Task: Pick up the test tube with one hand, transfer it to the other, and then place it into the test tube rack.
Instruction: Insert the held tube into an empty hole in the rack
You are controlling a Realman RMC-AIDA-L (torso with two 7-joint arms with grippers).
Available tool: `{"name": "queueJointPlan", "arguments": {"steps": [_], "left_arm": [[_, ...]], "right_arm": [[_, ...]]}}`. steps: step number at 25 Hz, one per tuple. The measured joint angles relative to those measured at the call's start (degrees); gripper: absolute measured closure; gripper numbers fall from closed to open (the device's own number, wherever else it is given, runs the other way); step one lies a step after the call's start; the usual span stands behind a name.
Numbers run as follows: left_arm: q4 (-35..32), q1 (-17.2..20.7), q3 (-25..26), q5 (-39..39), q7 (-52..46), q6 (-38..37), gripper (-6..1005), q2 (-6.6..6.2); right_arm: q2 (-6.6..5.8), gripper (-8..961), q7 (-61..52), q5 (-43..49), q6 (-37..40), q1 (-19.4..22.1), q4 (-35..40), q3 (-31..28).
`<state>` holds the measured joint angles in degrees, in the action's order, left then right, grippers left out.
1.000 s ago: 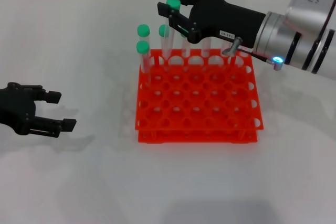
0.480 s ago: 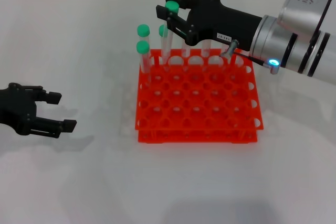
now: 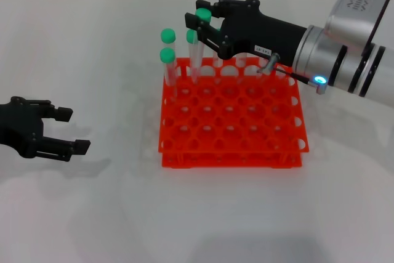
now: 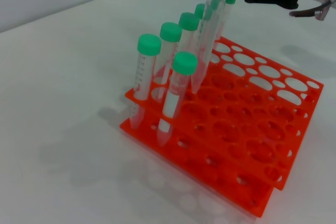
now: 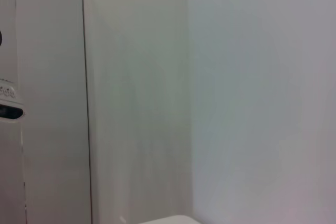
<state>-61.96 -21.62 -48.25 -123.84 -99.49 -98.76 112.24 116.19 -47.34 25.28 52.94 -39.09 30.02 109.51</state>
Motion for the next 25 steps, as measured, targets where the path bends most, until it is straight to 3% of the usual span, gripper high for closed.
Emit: {"name": "queueJointPlan", "arguments": {"steps": [25], "left_arm": [[0.53, -0.09, 0.0, 0.01, 0.0, 0.32, 123, 0.46]], "right_arm": [[0.0, 679, 1.69, -3.47, -2.65, -1.65, -0.44, 3.34]]}}
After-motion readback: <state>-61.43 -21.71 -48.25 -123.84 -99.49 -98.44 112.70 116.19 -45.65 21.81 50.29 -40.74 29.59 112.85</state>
